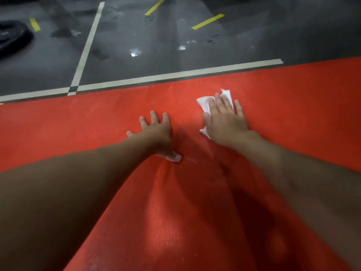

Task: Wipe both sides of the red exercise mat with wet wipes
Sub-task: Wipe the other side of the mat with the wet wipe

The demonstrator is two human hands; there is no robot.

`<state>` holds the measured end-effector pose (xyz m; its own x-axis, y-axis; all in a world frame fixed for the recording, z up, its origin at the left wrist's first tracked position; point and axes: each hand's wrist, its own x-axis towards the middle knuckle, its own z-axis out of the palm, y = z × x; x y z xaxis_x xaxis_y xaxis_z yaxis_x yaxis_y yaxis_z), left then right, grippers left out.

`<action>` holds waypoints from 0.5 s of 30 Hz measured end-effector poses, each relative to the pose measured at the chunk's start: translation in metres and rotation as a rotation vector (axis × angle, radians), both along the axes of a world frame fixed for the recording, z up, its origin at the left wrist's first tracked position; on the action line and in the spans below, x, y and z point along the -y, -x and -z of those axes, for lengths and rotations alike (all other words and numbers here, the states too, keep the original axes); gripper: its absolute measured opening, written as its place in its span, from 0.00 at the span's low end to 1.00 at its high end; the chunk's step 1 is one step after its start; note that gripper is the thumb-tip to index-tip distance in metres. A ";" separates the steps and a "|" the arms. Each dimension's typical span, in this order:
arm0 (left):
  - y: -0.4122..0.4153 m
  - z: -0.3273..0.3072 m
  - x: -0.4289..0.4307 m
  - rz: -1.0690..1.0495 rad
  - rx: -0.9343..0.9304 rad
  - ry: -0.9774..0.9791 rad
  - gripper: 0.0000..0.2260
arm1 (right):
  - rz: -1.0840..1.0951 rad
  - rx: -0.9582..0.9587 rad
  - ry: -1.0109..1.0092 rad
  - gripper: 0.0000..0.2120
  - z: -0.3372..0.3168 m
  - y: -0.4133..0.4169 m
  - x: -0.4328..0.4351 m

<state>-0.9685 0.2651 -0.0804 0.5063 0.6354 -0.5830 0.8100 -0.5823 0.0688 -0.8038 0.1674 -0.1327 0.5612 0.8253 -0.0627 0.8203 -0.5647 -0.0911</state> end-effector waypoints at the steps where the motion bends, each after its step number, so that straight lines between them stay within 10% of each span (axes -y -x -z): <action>1: 0.000 0.001 -0.001 0.001 -0.003 -0.002 0.64 | 0.037 -0.005 -0.019 0.30 0.002 0.005 -0.005; 5: 0.000 0.003 -0.001 0.006 -0.015 0.000 0.64 | -0.325 0.096 -0.007 0.32 0.010 0.019 -0.008; 10: -0.002 0.004 -0.002 -0.001 -0.019 0.017 0.64 | 0.071 -0.031 -0.007 0.31 0.002 -0.017 -0.030; 15: -0.002 0.005 -0.001 0.008 -0.033 0.009 0.65 | -0.301 0.088 0.029 0.34 0.009 -0.018 -0.044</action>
